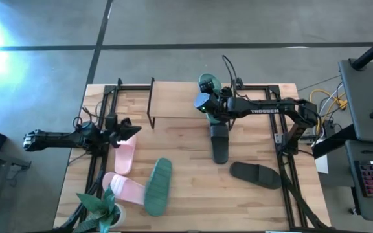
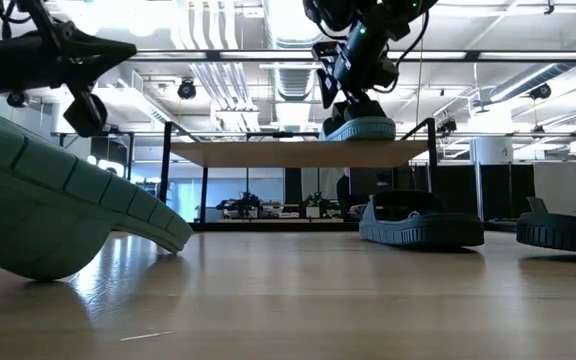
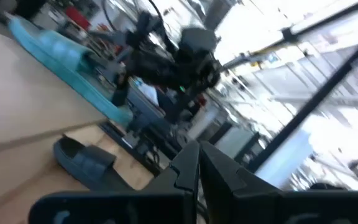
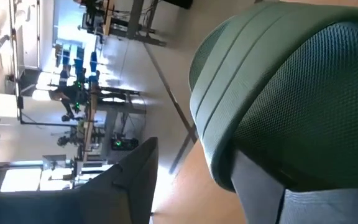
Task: Pick and place slides into the shelf
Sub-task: Put the right green slides on the shelf, then put the green slides on the shelf
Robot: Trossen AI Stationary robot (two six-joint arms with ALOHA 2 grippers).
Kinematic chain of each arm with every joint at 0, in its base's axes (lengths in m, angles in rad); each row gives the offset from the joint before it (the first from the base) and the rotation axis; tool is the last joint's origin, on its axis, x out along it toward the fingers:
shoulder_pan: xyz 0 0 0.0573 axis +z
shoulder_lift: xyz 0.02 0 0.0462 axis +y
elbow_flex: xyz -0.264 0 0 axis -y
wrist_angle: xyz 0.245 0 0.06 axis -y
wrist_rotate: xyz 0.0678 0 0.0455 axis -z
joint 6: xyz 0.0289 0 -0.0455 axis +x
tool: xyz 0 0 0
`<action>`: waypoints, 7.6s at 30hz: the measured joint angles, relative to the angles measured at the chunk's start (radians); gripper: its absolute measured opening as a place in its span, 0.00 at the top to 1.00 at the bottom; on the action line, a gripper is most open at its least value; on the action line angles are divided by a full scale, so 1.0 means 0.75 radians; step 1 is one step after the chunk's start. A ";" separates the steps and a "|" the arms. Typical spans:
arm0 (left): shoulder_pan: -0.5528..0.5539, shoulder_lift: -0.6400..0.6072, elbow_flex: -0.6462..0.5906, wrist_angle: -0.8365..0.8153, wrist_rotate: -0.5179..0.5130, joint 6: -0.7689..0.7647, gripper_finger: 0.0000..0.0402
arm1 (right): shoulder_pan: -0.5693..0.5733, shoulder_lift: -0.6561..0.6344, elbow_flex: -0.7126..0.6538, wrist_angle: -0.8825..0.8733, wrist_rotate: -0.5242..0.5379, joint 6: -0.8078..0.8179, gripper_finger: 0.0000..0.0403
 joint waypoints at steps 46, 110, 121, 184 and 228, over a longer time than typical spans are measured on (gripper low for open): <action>-0.308 0.840 0.725 -1.256 0.440 0.475 1.00 | 0.100 -0.134 0.135 -0.272 -0.067 -1.028 0.55; -0.412 2.068 1.408 -0.456 0.610 0.512 0.54 | 0.964 -0.286 0.323 -1.380 -0.105 -0.546 0.25; -0.409 2.195 1.474 -0.558 0.610 0.427 0.51 | 1.038 -0.296 0.322 -1.455 -0.104 -0.547 0.25; -0.455 1.642 1.319 -0.485 -0.135 -0.080 1.00 | 1.126 -0.295 0.293 -0.942 -0.451 -0.610 0.35; -0.534 1.600 1.302 -0.279 -0.355 0.213 0.92 | 0.778 -0.203 0.227 -0.342 -0.601 -1.058 0.96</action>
